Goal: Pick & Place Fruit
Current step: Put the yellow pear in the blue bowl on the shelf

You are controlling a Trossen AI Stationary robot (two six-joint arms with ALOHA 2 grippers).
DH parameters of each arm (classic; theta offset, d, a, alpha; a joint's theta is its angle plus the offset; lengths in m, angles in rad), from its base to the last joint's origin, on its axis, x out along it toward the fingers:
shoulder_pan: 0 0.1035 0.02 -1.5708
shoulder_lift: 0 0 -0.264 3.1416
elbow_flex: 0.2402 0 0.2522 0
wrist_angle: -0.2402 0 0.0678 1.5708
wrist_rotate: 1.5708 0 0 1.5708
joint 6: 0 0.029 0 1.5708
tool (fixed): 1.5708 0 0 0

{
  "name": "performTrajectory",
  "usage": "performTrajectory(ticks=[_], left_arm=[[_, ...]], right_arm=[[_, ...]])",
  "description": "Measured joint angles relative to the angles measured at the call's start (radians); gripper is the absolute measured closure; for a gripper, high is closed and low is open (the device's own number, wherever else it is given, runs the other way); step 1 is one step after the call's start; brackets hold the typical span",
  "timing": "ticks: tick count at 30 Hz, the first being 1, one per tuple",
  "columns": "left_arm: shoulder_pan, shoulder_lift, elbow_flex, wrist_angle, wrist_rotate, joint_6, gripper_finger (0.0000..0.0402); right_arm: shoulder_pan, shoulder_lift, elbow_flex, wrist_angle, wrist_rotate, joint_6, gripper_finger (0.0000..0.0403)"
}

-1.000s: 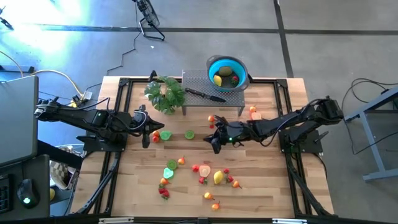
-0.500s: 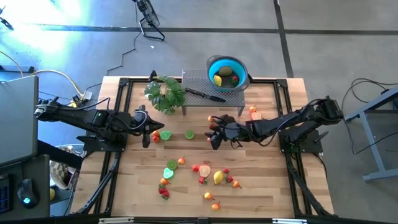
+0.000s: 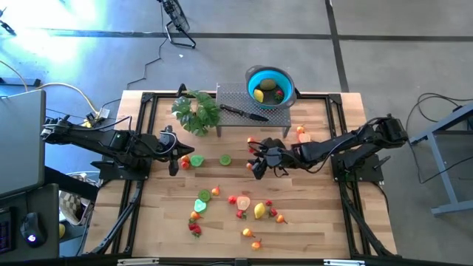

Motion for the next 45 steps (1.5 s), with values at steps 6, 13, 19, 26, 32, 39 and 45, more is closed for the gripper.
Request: performTrajectory(ticks=[6,13,19,26,32,39,45], left_arm=[[0.0,0.0,0.0,0.0,0.0,0.0,0.0402],[0.0,0.0,0.0,0.0,0.0,0.0,0.0402],[0.0,0.0,0.0,0.0,-0.008,0.004,0.0402],[0.0,0.0,0.0,0.0,-0.021,0.004,0.0402],[0.0,0.001,0.0,-0.001,-0.024,0.004,0.0402],[0.0,0.0,0.0,0.0,-0.024,0.004,0.0402],[0.0,0.0,0.0,0.0,-0.025,0.004,0.0402]], right_arm=[[0.016,0.0,0.0,0.0,-0.001,-0.019,0.0219],[0.037,0.0,0.0,0.083,-0.058,0.036,0.0233],[0.072,0.0,0.046,0.073,0.029,0.031,0.0276],[0.072,0.059,0.158,-0.066,0.056,-0.043,0.0367],[0.034,0.16,0.201,-0.186,0.0,-0.038,0.039],[-0.005,0.191,0.2,-0.238,-0.099,0.038,0.0314],[-0.014,0.202,0.202,-0.265,-0.046,0.095,0.0203]])
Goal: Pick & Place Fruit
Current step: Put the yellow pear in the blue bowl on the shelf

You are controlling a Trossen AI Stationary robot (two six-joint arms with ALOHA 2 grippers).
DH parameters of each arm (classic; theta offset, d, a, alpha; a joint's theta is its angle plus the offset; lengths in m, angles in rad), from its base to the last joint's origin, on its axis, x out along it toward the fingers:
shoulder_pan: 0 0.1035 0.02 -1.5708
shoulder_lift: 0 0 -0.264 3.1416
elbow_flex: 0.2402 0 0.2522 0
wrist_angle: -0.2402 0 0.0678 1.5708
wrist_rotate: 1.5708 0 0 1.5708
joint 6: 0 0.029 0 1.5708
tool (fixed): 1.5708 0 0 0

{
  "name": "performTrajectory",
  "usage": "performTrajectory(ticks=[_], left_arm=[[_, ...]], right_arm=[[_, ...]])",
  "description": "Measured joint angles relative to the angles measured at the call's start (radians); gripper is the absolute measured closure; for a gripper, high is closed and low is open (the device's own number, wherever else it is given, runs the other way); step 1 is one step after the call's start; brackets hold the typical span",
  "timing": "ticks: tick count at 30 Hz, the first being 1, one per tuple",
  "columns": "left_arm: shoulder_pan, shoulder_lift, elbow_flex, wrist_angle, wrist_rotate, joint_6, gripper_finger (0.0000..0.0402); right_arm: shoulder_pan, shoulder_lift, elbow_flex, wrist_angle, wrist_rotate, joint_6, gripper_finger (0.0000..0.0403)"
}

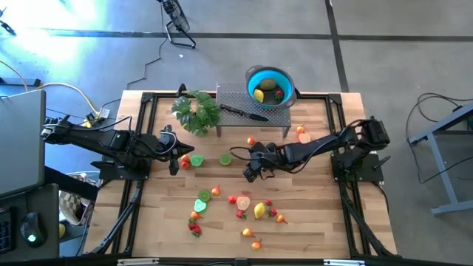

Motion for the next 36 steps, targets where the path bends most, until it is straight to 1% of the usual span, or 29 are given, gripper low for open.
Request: performTrajectory(ticks=[2,4,9,16,24,27,31,36], left_arm=[[0.0,0.0,0.0,0.0,-0.002,0.0,0.0402],[0.0,0.0,0.0,0.001,-0.002,0.0,0.0402],[0.0,0.0,0.0,0.0,-0.002,0.0,0.0402],[0.0,0.0,0.0,0.0,-0.002,0.0,0.0402],[0.0,0.0,0.0,-0.006,-0.002,0.0,0.0402],[0.0,0.0,0.0,-0.007,-0.002,0.0,0.0402],[0.0,0.0,0.0,-0.011,-0.002,0.0,0.0402],[0.0,0.0,0.0,-0.015,0.0,0.0,0.0402]], right_arm=[[0.0,0.008,0.0,-0.012,0.012,0.034,0.0177],[-0.002,0.022,-0.001,-0.007,0.013,0.07,0.0163],[0.001,0.072,-0.001,0.001,-0.003,0.079,0.0156],[0.007,0.123,-0.001,0.004,-0.005,0.079,0.0156],[0.007,0.187,-0.001,0.062,0.001,0.079,0.0156],[0.007,0.19,0.0,0.071,0.005,0.079,0.0157],[0.007,0.19,0.0,0.073,0.021,0.076,0.0169],[0.005,0.191,0.0,0.074,0.02,0.076,0.0199]])
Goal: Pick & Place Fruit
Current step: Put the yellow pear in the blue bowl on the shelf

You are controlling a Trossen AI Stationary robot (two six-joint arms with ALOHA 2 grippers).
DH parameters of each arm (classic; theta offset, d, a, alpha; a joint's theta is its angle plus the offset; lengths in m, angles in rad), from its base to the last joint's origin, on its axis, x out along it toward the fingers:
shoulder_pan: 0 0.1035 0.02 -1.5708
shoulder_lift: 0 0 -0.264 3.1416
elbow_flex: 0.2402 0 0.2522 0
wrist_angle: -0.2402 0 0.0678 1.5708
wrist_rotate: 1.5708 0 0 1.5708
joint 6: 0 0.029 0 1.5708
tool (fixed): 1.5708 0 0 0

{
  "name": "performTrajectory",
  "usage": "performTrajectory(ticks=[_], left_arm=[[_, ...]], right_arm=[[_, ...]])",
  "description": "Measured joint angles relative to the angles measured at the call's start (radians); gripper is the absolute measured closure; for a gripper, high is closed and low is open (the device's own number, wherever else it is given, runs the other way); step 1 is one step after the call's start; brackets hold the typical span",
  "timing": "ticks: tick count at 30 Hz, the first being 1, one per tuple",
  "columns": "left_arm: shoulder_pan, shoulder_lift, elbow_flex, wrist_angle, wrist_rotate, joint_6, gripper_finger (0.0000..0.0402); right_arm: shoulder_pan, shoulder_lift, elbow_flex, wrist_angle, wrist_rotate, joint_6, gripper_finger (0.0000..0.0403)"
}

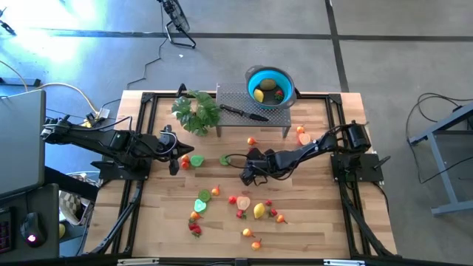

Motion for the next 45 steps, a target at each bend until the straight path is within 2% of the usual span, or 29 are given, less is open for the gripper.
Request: performTrajectory(ticks=[11,37,45], left_arm=[[0.0,0.0,0.0,0.0,0.001,0.0,0.0402],[0.0,0.0,0.0,0.0,0.0,0.0,0.0402],[0.0,0.0,0.0,-0.002,-0.003,0.0,0.0402]], right_arm=[[0.0,0.0,0.0,0.0,0.001,0.021,0.0281],[0.001,-0.001,0.0,0.003,-0.021,0.018,0.0287],[0.002,-0.067,-0.001,0.016,-0.03,0.018,0.0289]])
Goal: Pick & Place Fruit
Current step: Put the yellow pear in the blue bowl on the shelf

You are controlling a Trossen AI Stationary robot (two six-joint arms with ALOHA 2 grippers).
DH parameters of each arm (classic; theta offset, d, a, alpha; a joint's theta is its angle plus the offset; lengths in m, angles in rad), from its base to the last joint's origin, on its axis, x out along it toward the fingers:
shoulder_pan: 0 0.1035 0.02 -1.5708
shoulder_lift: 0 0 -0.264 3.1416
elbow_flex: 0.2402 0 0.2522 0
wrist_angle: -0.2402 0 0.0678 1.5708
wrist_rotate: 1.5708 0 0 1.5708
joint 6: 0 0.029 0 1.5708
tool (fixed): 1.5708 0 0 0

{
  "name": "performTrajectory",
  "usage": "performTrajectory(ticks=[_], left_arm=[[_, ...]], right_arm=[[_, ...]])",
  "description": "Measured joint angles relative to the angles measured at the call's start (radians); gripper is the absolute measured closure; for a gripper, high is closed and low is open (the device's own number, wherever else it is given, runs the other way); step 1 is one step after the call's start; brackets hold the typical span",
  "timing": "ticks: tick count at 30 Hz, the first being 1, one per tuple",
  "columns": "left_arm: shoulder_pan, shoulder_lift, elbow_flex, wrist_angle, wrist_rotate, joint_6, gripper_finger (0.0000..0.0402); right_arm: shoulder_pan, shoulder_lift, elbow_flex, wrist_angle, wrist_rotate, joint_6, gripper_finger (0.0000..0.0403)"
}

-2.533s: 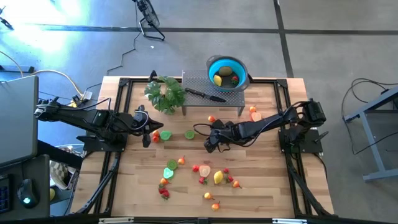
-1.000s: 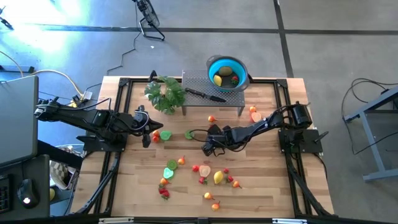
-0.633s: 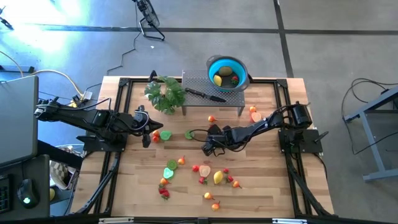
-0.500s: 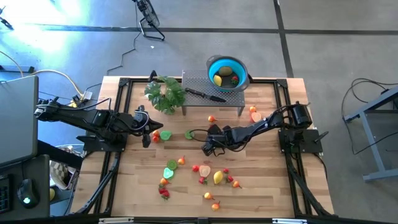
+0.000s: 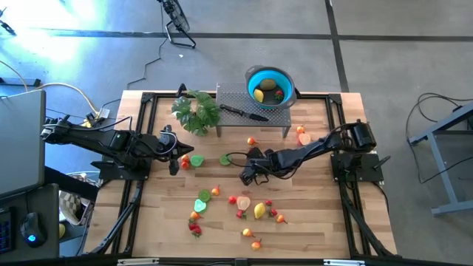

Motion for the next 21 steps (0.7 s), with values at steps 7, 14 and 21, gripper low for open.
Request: performTrajectory(ticks=[7,14,21], left_arm=[[0.0,0.0,0.0,0.0,0.0,0.0,0.0402],[0.0,0.0,0.0,-0.005,0.001,0.0,0.0402],[0.0,0.0,0.0,-0.004,0.001,0.0,0.0402]], right_arm=[[0.0,-0.101,0.0,0.068,-0.01,-0.055,0.0291],[0.002,-0.233,0.002,0.195,-0.005,-0.129,0.0292],[-0.007,-0.379,0.001,0.278,0.136,-0.266,0.0291]])
